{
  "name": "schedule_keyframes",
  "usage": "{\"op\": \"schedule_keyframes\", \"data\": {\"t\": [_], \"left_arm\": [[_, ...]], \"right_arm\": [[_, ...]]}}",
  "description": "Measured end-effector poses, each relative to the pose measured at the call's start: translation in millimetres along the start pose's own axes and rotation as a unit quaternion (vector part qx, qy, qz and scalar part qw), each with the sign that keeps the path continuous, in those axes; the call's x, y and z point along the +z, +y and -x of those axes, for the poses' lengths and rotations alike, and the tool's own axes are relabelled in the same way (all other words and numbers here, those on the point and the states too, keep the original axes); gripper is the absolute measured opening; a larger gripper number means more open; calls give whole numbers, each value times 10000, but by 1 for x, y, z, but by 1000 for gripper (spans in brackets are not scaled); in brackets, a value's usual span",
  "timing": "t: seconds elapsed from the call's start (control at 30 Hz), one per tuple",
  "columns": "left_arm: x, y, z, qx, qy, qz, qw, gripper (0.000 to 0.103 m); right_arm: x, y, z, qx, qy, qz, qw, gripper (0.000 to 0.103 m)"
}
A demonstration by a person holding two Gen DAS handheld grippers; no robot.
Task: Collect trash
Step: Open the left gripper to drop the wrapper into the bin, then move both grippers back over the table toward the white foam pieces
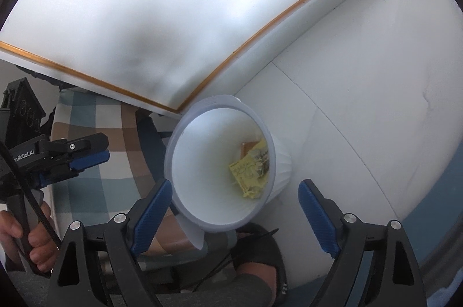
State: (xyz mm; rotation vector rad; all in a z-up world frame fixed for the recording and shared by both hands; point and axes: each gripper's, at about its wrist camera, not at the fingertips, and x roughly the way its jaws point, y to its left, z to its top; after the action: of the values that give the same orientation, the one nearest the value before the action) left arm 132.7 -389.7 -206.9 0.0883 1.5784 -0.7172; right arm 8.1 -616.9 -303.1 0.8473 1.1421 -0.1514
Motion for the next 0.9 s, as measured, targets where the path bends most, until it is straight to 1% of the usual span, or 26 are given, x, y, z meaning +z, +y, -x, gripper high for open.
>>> {"op": "schedule_keyframes", "data": {"t": [0.17,0.3,0.4,0.53,0.67,0.83,0.9], "left_arm": [[-8,-5,23,374,-466,-284,9978,68],[-15,-5,48,628,-897,-372,9933,68],[-22,-3,69,785,-1243,-330,9886,68],[-31,5,98,807,-1613,-125,9835,68],[-40,10,130,838,-2020,-24,9758,69],[-63,19,170,1027,-2604,47,9600,69],[-74,29,182,1091,-2752,122,9551,72]], "right_arm": [[0,13,15,100,-152,108,9998,93],[0,25,30,161,-317,236,9991,95],[0,34,44,195,-465,316,9982,98],[-1,48,65,240,-664,461,9964,98],[-3,70,89,288,-872,720,9932,100],[-7,101,119,372,-1187,992,9873,101],[-9,116,130,442,-1300,1122,9841,101]]}}
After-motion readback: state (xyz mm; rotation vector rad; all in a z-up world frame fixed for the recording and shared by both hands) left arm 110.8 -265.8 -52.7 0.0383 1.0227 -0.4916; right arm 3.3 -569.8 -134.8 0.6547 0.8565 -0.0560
